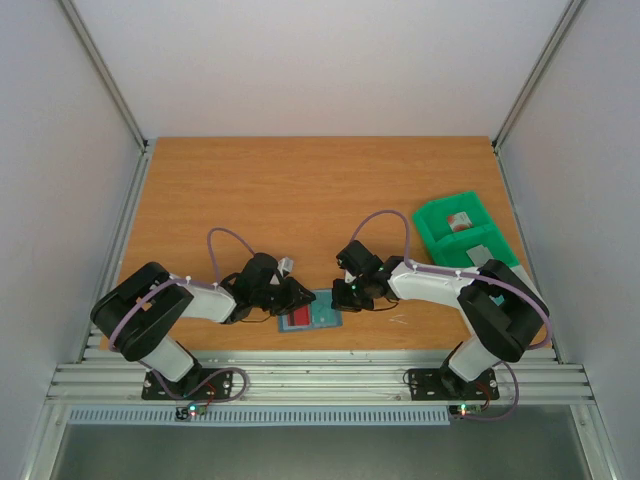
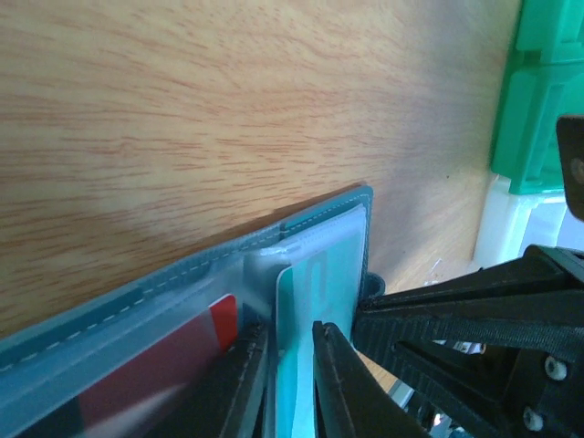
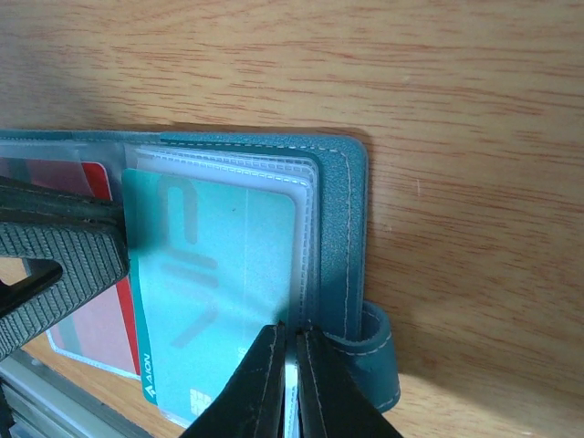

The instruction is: Take the credit cards out of the card holder

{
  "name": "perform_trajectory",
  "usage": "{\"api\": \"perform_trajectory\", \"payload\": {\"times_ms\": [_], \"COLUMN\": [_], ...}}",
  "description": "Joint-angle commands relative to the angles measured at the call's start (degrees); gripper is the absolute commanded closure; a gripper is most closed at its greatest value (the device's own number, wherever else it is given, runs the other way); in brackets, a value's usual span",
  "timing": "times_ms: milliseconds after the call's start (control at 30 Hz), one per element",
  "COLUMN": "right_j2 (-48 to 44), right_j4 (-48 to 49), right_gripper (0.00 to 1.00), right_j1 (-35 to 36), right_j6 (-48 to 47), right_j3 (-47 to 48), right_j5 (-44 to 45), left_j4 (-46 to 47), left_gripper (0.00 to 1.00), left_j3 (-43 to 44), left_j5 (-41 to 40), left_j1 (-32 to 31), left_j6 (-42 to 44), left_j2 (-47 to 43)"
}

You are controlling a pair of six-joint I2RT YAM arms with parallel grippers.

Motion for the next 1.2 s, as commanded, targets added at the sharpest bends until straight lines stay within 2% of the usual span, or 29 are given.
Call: {"api": "perform_trajectory", "payload": {"times_ms": [0, 100, 167, 1167], "right_j2": [-0.2, -0.4, -0.7, -2.4], "right_j4": [-0.4, -0.3, -0.3, 0.4], "right_gripper": [0.94, 0.94, 0.95, 0.95], "right_j1": [-0.2, -0.2, -0.2, -0.1], "right_j6": [-0.9, -1.0, -1.0, -0.2], "right_j3": [-0.9, -1.0, -1.0, -3.0], "right_j5": [1.5, 2.1, 2.3, 3.3], "left_j4": [5.5, 5.8, 6.6, 4.7], "left_gripper": [0.87, 0.96, 0.99, 1.0], "left_j3": [0.0, 0.2, -0.2, -2.8], "left_j5": [0.0, 0.3, 0.2, 0.2], "left_j1": [0.0, 0.0, 0.0, 0.3], "left_j6": [-0.7, -0.7, -0.6, -0.3], "left_j2": [1.4, 1.6, 1.5, -2.5]}}
